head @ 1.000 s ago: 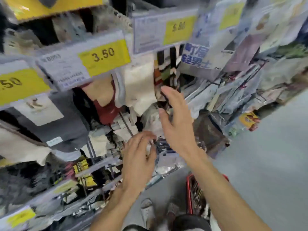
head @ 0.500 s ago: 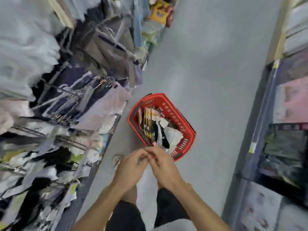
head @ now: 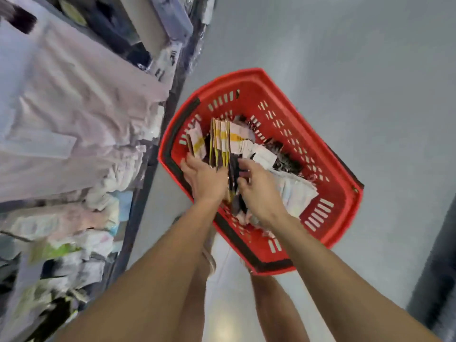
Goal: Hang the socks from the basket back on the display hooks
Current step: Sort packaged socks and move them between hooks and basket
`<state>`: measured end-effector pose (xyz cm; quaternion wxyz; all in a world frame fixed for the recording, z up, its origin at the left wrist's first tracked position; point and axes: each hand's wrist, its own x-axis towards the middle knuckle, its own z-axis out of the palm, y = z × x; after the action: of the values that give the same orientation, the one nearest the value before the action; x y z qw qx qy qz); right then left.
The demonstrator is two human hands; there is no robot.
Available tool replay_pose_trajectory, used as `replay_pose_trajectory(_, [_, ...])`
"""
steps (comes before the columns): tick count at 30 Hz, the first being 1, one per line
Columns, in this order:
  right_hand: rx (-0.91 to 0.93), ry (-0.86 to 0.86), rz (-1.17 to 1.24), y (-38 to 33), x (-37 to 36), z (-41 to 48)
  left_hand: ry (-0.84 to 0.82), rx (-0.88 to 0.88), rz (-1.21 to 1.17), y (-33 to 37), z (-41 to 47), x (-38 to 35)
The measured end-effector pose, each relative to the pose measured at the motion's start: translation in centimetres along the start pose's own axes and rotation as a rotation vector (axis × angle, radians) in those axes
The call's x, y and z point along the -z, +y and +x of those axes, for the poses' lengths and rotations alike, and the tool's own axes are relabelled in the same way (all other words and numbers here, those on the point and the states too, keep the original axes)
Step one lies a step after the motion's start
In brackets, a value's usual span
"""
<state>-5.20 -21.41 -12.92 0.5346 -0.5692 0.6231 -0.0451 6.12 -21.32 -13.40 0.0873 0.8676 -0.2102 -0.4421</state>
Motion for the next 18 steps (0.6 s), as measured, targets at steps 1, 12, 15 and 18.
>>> replay_pose_trajectory(1, [0.012,-0.002,0.030,0.1,-1.5,2.2,0.024,0.016,-0.030,-0.4,1.5,-0.7])
replay_pose_trajectory(12, [-0.240,0.139,-0.016,2.9,-6.0,14.0,-0.035,-0.149,0.228,-2.5,7.9,-7.0])
replay_pose_trajectory(15, [-0.242,0.155,0.041,3.0,-5.6,13.1,0.029,-0.010,0.054,-2.2,7.8,-8.2])
replay_pose_trajectory(18, [-0.219,0.165,0.033,3.1,-5.2,11.4,0.058,0.160,-0.228,-3.0,8.2,-8.0])
